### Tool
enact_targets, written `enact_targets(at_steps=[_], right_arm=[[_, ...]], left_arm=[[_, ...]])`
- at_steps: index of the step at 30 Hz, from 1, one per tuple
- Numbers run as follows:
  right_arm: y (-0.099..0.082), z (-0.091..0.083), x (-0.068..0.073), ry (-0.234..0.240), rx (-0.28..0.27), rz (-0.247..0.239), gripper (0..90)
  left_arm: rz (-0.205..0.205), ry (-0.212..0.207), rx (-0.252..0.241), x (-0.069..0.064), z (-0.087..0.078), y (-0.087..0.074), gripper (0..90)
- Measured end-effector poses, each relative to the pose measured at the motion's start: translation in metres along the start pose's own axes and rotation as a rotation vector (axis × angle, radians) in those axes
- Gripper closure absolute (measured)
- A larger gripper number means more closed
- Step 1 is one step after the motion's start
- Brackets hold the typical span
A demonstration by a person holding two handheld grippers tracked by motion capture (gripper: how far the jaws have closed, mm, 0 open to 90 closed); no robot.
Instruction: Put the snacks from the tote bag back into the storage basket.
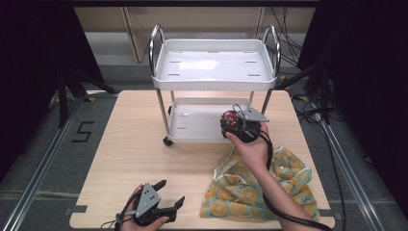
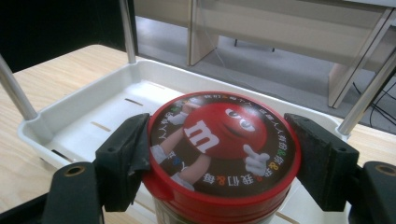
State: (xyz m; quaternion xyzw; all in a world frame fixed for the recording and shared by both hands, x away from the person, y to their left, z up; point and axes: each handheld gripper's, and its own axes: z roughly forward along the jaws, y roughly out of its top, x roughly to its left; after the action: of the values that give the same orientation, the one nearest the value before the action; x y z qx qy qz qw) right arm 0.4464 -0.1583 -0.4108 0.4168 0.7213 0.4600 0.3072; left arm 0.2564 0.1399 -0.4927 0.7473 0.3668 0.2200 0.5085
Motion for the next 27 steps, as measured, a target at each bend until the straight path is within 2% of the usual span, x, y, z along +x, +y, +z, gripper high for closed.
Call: enact_targets(at_steps=[1,3,4,6,8,12,23,24,25,27], right_arm=[[0.000,-0.001,0.001,-0.012,0.007,0.020,26.8],[0.000,0.000,-0.001,-0.018,0.000,0.017,26.9],[0.000,0.000,0.000,-0.024,0.000,0.035,26.9],[0.000,0.001,-0.001,-0.022,0.000,0.026,26.8],[0.000,0.001,0.001,-0.024,0.004,0.049,26.8],[0.001,0.004,0.000,-0.018,-0.002,0.022,26.8],[0.002,0.009,0.001,-0.029,0.001,0.006,26.8],[0.002,0.009,0.000,-0.030,-0.005,-0.013,26.8],[0.002,0.009,0.002,-0.032,0.004,0.029,26.9],[0.002,0.009,0.002,-0.033,0.008,0.022,26.8]], left_arm=[[0.002,-0.001,0.000,0.000,0.000,0.000,18.6],[0.004,0.000,0.000,0.000,0.000,0.000,18.6],[0.003,0.000,-0.001,0.000,0.000,0.000,18.6],[0.002,-0.001,-0.001,0.000,0.000,0.000,18.6],[-0.004,-0.011,-0.007,0.000,0.001,0.000,18.5],[0.009,-0.002,0.005,0.001,0.000,0.000,18.5],[0.002,-0.001,-0.001,0.000,0.000,0.000,18.5],[0.003,-0.001,-0.001,0.000,0.000,0.000,18.5],[0.002,-0.001,-0.001,0.000,0.000,0.000,18.5],[0.001,0.000,-0.002,0.000,0.000,0.000,18.5]])
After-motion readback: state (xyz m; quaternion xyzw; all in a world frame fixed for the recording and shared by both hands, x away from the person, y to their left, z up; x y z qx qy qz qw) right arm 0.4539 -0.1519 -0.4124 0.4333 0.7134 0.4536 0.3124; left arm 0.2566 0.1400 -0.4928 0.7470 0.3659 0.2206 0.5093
